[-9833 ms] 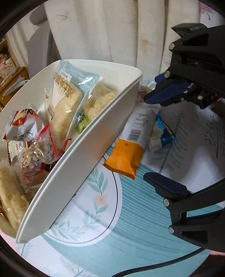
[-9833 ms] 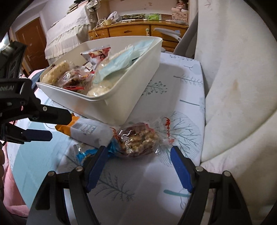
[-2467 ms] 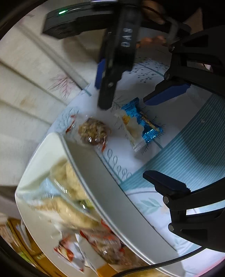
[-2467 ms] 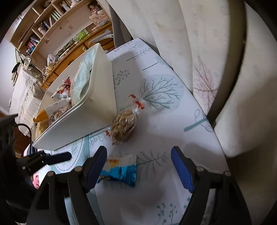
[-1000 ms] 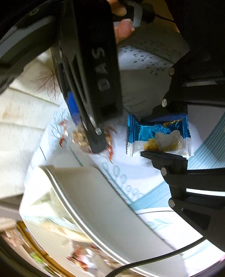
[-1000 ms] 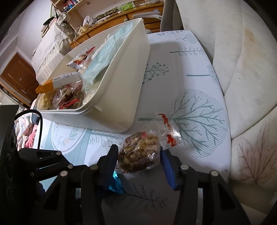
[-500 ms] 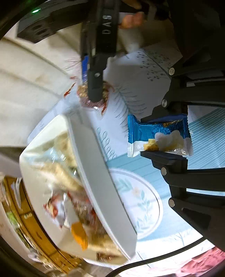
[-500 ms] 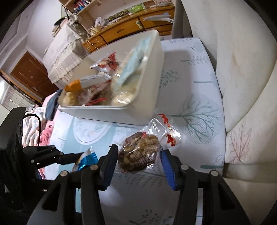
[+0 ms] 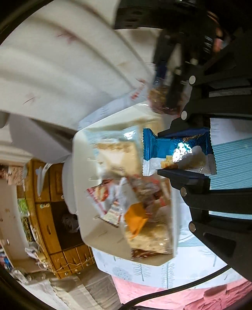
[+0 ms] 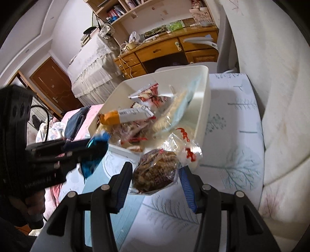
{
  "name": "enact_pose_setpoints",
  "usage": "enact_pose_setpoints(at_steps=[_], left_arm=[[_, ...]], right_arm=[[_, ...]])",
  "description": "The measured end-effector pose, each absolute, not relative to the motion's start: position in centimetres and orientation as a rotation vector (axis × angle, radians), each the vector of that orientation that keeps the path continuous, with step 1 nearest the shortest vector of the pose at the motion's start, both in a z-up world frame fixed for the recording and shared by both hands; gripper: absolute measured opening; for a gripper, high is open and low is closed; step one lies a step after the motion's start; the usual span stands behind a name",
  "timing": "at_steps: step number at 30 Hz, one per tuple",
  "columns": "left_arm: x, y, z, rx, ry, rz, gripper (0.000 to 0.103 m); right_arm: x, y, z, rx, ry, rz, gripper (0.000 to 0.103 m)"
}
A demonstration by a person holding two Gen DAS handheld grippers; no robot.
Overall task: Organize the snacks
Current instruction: 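Carry the blue packet into the tray and open the left tool, then grasp the last clear nut bag with the right tool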
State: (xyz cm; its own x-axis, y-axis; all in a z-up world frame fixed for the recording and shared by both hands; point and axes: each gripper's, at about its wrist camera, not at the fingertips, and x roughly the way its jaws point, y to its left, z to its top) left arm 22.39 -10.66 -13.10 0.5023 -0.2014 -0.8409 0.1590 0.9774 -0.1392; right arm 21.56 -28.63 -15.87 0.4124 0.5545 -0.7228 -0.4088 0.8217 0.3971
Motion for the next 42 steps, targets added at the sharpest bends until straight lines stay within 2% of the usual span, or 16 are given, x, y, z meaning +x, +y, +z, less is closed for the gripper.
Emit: enact_pose_setpoints(at_steps=[10,11,12,13,14,17,18,20,29,32,37,42], left_arm=[[27.1,-9.7,-13.9,-0.148,0.968,-0.170,0.029],[27.4,-9.6,-14.2,-0.157,0.972,-0.171,0.028],[27.7,-9.5,-14.5,-0.167,0.980,-0.173,0.028],[27.9,-9.3,-14.7,-0.172,0.990,-0.176,0.028],[28.1,-9.2,-15.0,-0.181,1.006,-0.185,0.029],[28.2,-8.9,-15.4,-0.200,1.033,-0.194,0.038],[28.2,-8.8,-15.4,-0.202,1.034,-0.195,0.050],[27.7,-8.7,-15.0,-0.192,1.021,-0.181,0.065],[24.1,-7.4,-14.3,-0.225,1.042,-0.159,0.075],[22.5,-7.0,-14.4,-0.249,1.054,-0.155,0.075],[20.2,-6.6,-14.7,-0.274,1.079,-0.147,0.077],[18.5,-6.3,-15.6,-0.290,1.114,-0.139,0.077]], right_arm=[[24.0,-26.3,-16.7,0.158,0.928,0.595,0.044],[24.0,-26.2,-16.7,0.145,0.918,0.584,0.039],[24.0,-26.1,-16.8,0.132,0.912,0.569,0.019],[24.1,-26.1,-16.8,0.119,0.916,0.549,0.005],[24.2,-26.1,-16.9,0.124,0.924,0.545,0.005],[24.4,-26.7,-16.6,0.189,0.932,0.540,0.005],[24.3,-26.8,-16.5,0.199,0.930,0.538,0.005],[24.1,-27.1,-16.1,0.208,0.924,0.521,0.005],[21.5,-28.0,-15.8,0.218,0.954,0.443,0.006],[20.5,-28.5,-16.3,0.216,0.987,0.408,0.010],[19.0,-29.4,-17.3,0.213,1.034,0.361,0.038],[17.7,-29.8,-18.7,0.178,1.087,0.316,0.050]])
